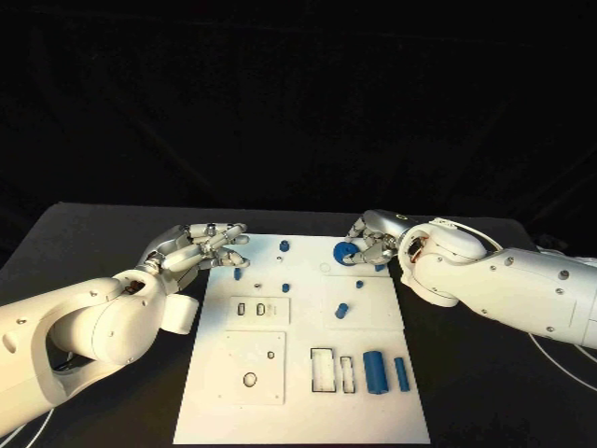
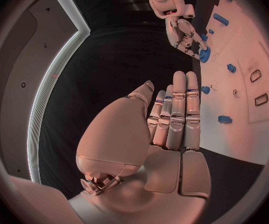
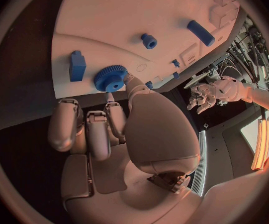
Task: Assemble the parts on the task board
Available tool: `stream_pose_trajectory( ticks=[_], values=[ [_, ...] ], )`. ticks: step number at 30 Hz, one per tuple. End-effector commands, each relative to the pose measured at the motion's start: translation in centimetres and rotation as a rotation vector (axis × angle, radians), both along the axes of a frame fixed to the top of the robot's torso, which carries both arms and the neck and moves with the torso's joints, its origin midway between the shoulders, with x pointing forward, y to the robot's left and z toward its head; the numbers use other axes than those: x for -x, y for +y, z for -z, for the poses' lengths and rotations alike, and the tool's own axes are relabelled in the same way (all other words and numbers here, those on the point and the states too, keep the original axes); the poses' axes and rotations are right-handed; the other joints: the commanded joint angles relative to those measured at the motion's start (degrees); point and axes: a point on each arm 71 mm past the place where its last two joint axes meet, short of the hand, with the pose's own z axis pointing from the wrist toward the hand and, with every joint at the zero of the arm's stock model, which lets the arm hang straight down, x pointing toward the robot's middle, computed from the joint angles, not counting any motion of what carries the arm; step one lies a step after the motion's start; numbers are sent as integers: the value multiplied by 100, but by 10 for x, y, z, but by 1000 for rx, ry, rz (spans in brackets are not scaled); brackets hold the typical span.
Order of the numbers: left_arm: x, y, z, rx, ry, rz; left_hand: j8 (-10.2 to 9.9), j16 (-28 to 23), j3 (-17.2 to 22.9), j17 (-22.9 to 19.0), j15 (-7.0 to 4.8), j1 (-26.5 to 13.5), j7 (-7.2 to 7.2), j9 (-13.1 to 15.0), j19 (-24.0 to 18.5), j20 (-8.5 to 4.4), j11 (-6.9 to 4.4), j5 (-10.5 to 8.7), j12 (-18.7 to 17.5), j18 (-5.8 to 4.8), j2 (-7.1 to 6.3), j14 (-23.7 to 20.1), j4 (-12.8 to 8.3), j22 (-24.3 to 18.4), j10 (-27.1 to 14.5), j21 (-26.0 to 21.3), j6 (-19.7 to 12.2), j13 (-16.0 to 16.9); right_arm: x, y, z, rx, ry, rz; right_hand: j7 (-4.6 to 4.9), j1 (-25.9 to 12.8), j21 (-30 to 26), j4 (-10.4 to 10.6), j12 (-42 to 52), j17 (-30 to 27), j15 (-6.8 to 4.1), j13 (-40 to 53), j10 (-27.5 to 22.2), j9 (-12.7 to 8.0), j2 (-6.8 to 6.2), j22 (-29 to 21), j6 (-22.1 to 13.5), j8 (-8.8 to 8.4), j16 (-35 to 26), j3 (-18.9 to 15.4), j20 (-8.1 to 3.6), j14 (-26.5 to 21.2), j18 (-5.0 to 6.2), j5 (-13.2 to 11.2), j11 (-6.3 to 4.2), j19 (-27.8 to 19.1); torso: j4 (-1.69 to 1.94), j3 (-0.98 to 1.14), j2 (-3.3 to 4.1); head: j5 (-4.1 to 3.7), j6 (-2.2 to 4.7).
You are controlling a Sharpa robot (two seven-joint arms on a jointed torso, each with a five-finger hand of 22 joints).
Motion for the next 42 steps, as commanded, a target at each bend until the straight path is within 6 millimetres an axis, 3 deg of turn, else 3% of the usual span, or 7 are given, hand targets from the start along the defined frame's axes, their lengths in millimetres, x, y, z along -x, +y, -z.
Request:
stream_pose_trajectory(
  ticks=[1, 17, 20, 26, 32, 38, 42],
  values=[
    [1, -4, -2, 7, -6, 29, -7, -6, -2, 7, 4, 22, -19, -3, -37, -17, 11, 10, -3, 71, -21, -27, -41, 7, -36, -24, -37, -9, -1, -1, 2, 35, 6, 14, -11, 63, 18, 38, 37, 730, 26, 2, 25, 8, 7, 4, 44, 31, 21, -4, 4, 467, -65, -20, 5, 55, -2, 0, 2, -10, -22],
    [2, -5, -2, 9, -5, 37, -7, -5, 2, 10, 5, 23, -17, -2, -43, -15, 13, 10, -1, 71, -19, -33, -47, 8, -41, -23, -41, -10, -1, 2, 7, 73, 41, -15, -15, 330, 166, -109, 157, 952, 28, 187, 71, 27, 199, 247, 186, 107, 136, 109, 12, 502, -104, -46, -2, 118, 1, -1, 8, -21, -50],
    [2, -5, -2, 10, -4, 38, -7, -5, 2, 10, 5, 23, -17, -2, -43, -15, 13, 10, -1, 71, -19, -33, -47, 8, -41, -23, -41, -10, 0, 6, 5, 75, 4, -35, -57, 440, 222, -184, 241, 1014, 1, 290, 134, 61, 299, 342, 391, 204, 167, 217, 4, 512, -118, -324, -33, 146, 6, -1, 8, -30, -56],
    [2, -5, -2, 10, -4, 40, -7, -5, 2, 10, 5, 23, -17, -2, -43, -15, 13, 10, -1, 71, -19, -33, -47, 8, -41, -23, -41, -10, 3, 12, -4, 56, -122, -54, -190, 639, 276, -338, 255, 1044, -94, 337, 164, 124, 468, 430, 749, 358, 181, 485, -61, 515, -129, -493, -143, 167, 8, -2, 10, -33, -62],
    [2, -8, -2, 15, -5, 50, 2, 4, -18, 25, 20, -54, -8, 0, -68, 0, 23, 2, 17, 69, -20, -50, -22, 14, -56, -23, -55, -7, 6, 16, -9, 28, -192, -54, -209, 667, 285, -425, 146, 1011, -126, 258, 113, 124, 456, 442, 798, 346, 163, 629, -103, 506, -133, -660, -164, 158, 23, -12, 10, -26, -42],
    [3, -10, -2, 17, -9, 52, 5, 7, -23, 28, 21, -66, -9, 1, -71, 2, 24, 1, 21, 70, -20, -52, -19, 15, -58, -23, -57, -6, 15, 33, -14, 23, -219, -107, -204, 515, 290, -366, 103, 990, -114, 240, 99, 113, 437, 448, 787, 310, 151, 680, -101, 501, -135, -540, -163, 152, 30, -3, 25, 1, -58],
    [4, -12, -3, 19, -9, 58, 6, 9, -25, 30, 22, -74, -8, 1, -73, 4, 24, 1, 24, 70, -19, -52, -16, 15, -59, -22, -57, -5, 19, 50, -17, 16, -207, -147, -201, 442, 289, -337, 90, 984, -112, 237, 98, 108, 418, 443, 783, 292, 148, 696, -98, 500, -134, -513, -161, 147, 41, -17, 16, -2, -62]
  ],
)
